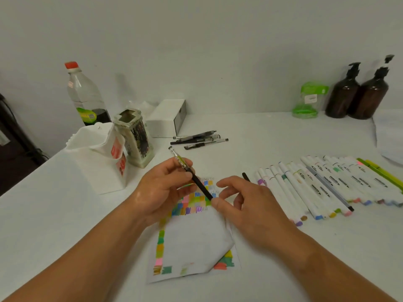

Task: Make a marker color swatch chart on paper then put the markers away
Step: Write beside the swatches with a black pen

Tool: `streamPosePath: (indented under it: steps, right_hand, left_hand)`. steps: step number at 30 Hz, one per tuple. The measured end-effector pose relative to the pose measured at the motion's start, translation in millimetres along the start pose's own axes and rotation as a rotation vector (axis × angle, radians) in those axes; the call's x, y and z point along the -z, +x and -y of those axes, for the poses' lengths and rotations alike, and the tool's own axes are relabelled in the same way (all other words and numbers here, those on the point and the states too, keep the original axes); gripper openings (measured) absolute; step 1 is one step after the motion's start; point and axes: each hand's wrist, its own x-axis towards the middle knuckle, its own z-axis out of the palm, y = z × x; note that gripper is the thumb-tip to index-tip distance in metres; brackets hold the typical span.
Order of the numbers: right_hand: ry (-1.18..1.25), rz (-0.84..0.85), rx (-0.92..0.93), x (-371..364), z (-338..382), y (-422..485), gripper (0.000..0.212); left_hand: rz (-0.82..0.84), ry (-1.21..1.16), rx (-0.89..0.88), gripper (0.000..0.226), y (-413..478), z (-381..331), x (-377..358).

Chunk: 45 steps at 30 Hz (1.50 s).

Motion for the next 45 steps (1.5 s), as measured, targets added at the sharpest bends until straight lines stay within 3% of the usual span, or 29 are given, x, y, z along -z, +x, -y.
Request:
streamPosePath:
  steps: [4,7,10,13,16,21,24,27,32,38,40,42,45]
  right_hand:
    - [0.126,0.087,0.008,-13.0,12.3,2.7,0.031]
    - [0.287,0.019,0.001,-8.8,17.9,18.2,0.018]
    - [0.394,-0.036,-0.067,-1.1,22.3,34.5,0.018]
    - [0.507,-0.011,-0.113,-3.9,21.4,33.3,0.019]
    - [0.541,-0.019,-0.122,-7.3,15.7,25.6,0.020]
    - [0.630,-0.059,-0.080,0.0,13.2,19.5,0.025]
    - [0.619,-0.085,-0.015,-3.3,19.6,14.5,0.026]
    - [0.618,-0.118,0.023,-5.0,20.7,13.7,0.021]
    - [0.608,-0.004,0.028,-10.7,18.4,12.6,0.016]
    - [0.568,-0.008,0.043,-9.2,19.4,11.5,0.019]
    - [0.679,-0.116,0.001,-7.4,20.2,13.6,0.024]
    - [0.850,-0.208,-0.096,-1.4,18.7,16.6,0.013]
    - [0.940,-0.125,-0.204,3.4,16.4,15.7,0.032]
  left_hand:
    - [0.003,-0.056,-0.066,0.021,0.0,9.4,5.6]
    - [-0.041,-0.078,-0.099,0.019,3.5,3.9,17.3]
    - [-0.128,-0.047,-0.140,0.014,4.4,-4.0,30.5]
    - [-0.186,0.421,-0.257,0.016,-0.8,-5.1,33.8]
    - [-0.087,1.036,-0.388,0.011,-6.1,4.4,25.4]
    - [0.050,1.342,-0.548,0.030,-8.1,11.7,8.2]
    - [0.133,1.373,-0.537,0.036,-10.7,13.7,1.5]
    - [0.244,1.241,-0.528,0.031,-13.9,16.1,-4.7]
    - [0.229,1.289,-0.556,0.027,-13.7,22.0,-4.2]
    - [0.204,1.306,-0.579,0.024,-13.3,22.3,-4.6]
    - [0.168,1.342,-0.535,0.039,-11.9,21.0,-0.3]
    - [0.134,1.387,-0.457,0.064,-10.1,20.7,6.0]
    - [0.193,1.490,-0.360,0.078,-7.8,21.7,11.3]
